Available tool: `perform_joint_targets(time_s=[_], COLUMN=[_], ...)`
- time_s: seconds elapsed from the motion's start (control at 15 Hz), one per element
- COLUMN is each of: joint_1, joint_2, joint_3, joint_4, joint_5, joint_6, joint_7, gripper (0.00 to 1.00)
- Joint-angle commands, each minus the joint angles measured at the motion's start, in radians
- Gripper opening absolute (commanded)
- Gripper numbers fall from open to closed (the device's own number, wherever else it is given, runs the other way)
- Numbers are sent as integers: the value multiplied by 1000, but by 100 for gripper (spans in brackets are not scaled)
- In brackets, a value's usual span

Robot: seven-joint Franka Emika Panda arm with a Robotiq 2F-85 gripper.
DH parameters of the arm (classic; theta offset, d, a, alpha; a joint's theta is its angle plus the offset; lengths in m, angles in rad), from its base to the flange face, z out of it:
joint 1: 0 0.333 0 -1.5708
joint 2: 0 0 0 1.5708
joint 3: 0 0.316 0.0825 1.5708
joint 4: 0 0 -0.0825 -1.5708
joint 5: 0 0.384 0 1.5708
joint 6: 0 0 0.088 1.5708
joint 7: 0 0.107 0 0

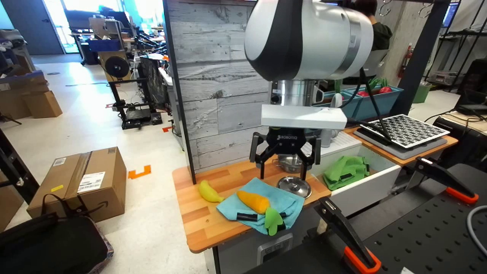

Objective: Remove the plush toy from the pot then put the lid on top

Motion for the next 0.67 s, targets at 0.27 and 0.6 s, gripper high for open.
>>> perform_joint_targets(time_s=[0.27,0.6], joint_1=[-127,-129], joint_2=[51,162], joint_3=[-7,-43], joint_4=[88,164], joint_5=[132,146], joint_6=[-23,-3], joint_7=[0,54], gripper=[100,100])
